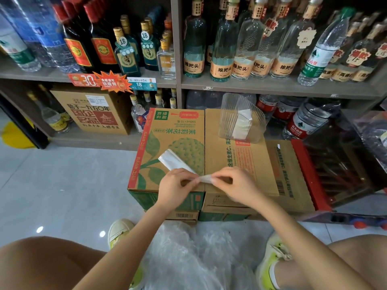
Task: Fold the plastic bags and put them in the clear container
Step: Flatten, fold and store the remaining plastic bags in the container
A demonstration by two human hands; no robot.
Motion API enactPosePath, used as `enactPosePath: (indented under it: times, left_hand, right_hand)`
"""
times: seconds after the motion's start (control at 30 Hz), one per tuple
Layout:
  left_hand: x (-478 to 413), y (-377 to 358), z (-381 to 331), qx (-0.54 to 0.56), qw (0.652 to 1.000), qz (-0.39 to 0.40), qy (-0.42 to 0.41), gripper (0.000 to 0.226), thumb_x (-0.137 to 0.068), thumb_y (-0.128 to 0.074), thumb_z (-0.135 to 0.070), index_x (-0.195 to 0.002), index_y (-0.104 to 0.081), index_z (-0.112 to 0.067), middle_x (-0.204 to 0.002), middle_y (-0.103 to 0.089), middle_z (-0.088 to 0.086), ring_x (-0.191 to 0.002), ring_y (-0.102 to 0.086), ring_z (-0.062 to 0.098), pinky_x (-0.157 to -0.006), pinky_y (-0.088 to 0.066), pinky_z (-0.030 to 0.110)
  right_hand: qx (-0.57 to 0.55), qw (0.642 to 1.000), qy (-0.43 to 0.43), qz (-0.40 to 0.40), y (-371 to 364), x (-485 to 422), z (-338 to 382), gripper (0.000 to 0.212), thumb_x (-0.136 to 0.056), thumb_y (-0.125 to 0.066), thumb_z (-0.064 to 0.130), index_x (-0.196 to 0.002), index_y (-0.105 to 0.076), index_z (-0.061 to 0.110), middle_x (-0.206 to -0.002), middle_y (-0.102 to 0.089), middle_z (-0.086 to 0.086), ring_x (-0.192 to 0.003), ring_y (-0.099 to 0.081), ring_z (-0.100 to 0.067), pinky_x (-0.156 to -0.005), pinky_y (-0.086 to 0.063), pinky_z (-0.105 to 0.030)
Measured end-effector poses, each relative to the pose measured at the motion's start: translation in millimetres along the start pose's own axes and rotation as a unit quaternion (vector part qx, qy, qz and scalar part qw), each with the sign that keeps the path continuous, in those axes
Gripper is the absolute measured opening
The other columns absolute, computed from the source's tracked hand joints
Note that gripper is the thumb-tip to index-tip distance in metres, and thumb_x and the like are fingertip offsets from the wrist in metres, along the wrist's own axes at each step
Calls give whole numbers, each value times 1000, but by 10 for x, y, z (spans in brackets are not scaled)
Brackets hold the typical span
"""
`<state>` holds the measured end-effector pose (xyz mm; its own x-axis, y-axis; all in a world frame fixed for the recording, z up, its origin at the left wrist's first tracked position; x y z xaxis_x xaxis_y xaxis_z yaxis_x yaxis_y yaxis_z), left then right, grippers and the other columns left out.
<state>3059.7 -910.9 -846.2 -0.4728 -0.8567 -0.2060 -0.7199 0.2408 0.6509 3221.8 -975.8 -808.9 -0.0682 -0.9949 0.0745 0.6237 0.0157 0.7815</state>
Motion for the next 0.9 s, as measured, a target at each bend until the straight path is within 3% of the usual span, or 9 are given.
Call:
enactPosePath:
  times: [0.1,0.17,0.23,0.3,0.43,0.63,0.73,0.8,0.9]
  left_hand:
    - [-9,29,87,117,983,-3,144,8,-89,-66,-35,-88,-72,-30,-87,-69,-18,-85,-61,-2,-76,-49,20]
    - [-7,16,150,178,965,-6,194,14,-90,-64,-37,-93,-73,-26,-88,-71,-12,-87,-63,5,-79,-50,26]
    - [-11,13,188,232,949,-14,215,14,-90,-65,-35,-94,-74,-25,-89,-73,-9,-89,-65,11,-84,-51,32]
    - [-15,17,193,261,939,-15,222,13,-90,-65,-33,-94,-74,-24,-89,-74,-8,-89,-67,12,-87,-52,36]
    - [-8,27,179,308,919,-16,245,9,-89,-67,-29,-90,-75,-23,-87,-75,-9,-86,-68,7,-89,-52,34]
    - [14,42,155,320,920,8,224,5,-86,-71,-24,-89,-74,-22,-87,-75,-3,-88,-69,14,-86,-54,32]
    - [2,96,124,375,901,2,218,8,-86,-69,-13,-91,-72,-17,-85,-74,-7,-82,-67,5,-75,-50,18]
    - [-24,151,141,395,892,-12,220,12,-86,-67,-8,-98,-71,-12,-88,-72,-6,-82,-65,1,-72,-48,13]
    - [-86,207,179,396,889,-18,228,14,-90,-63,-13,-103,-68,-13,-97,-69,-1,-93,-64,7,-82,-49,16]
  right_hand:
    - [-311,944,-102,-40,242,-49,-118,28,-94,-47,43,-111,-64,30,-109,-66,15,-102,-57,-2,-90,-43,-24]
    - [-378,916,-118,-56,269,-112,-219,38,-88,-46,53,-114,-64,31,-112,-67,13,-108,-57,-5,-96,-41,-29]
    - [-366,923,-118,18,83,-172,-192,50,-82,-58,50,-128,-54,32,-124,-61,13,-115,-54,-5,-102,-38,-32]
    - [-348,926,-130,62,-151,-245,-101,57,-84,-69,28,-136,-45,28,-123,-59,12,-114,-54,-3,-100,-39,-26]
    - [-375,909,-180,-15,-353,-381,-17,28,-92,-62,21,-119,-61,14,-105,-64,7,-90,-58,-5,-76,-46,-20]
    - [-414,889,-188,-49,-419,-369,-84,15,-92,-61,20,-104,-67,11,-76,-62,11,-64,-50,1,-59,-38,-14]
    - [-393,905,-158,-19,-409,-378,-86,7,-92,-61,19,-92,-68,18,-58,-60,18,-59,-48,1,-56,-37,-12]
    - [-347,928,-132,18,-397,-385,-56,8,-92,-61,21,-90,-69,23,-60,-62,20,-59,-49,2,-58,-37,-13]
    - [-275,954,-100,72,-387,-416,22,12,-92,-61,21,-82,-68,24,-65,-63,19,-58,-51,11,-57,-36,-8]
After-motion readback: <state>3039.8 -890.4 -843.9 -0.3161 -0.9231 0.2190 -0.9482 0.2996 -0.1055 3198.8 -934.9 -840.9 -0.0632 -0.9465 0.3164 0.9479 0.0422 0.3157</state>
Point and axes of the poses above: each hand's wrist, its own x-axis away from the middle knuckle, its own y-axis out of the back of the hand, z = x × y, the point moved 6 cm from there along -x, towards the middle knuckle
